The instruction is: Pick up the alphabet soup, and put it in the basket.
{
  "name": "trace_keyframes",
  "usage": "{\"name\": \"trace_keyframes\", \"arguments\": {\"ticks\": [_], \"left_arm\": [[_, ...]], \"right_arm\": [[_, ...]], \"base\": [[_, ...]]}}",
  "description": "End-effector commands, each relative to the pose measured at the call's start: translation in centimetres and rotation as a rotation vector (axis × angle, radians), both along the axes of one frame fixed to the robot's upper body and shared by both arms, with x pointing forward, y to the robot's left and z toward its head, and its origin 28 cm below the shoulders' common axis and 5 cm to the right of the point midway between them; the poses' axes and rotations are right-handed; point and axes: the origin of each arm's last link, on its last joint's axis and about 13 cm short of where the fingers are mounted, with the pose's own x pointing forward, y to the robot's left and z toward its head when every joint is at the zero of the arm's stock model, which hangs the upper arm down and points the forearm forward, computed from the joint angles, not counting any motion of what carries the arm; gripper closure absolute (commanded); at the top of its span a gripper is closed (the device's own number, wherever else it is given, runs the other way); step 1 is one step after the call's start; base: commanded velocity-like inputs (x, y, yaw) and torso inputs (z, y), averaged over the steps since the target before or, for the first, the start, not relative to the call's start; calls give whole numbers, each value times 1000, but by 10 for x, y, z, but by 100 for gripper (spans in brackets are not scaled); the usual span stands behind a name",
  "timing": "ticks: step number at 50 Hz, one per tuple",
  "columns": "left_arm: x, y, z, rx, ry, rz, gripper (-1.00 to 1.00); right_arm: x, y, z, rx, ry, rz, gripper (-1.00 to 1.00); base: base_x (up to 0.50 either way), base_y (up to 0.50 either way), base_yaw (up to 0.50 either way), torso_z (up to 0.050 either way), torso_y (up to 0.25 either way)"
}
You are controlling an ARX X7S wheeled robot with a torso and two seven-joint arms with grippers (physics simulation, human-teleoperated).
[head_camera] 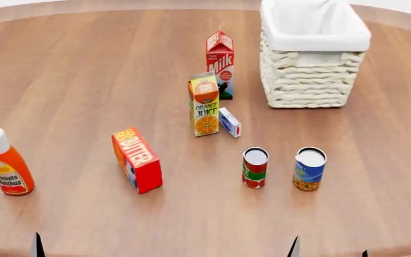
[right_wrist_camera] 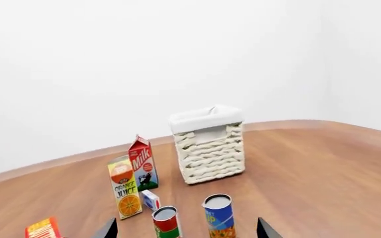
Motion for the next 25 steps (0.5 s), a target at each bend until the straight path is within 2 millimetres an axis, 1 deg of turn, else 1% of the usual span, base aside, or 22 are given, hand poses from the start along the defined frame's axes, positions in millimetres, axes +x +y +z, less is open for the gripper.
{"name": "trace_keyframes", "arguments": {"ticks": [1, 25], "left_arm": [[-1, 3, 3, -13, -15, 24, -100], [-1, 3, 2, -9, -18, 21, -100]], "right_arm": [[1, -4, 2, 22, 2, -27, -100], [0, -3, 2, 17, 7, -25, -100]], "base": [[0, -102, 0, 0, 0], [0, -97, 0, 0, 0]]}}
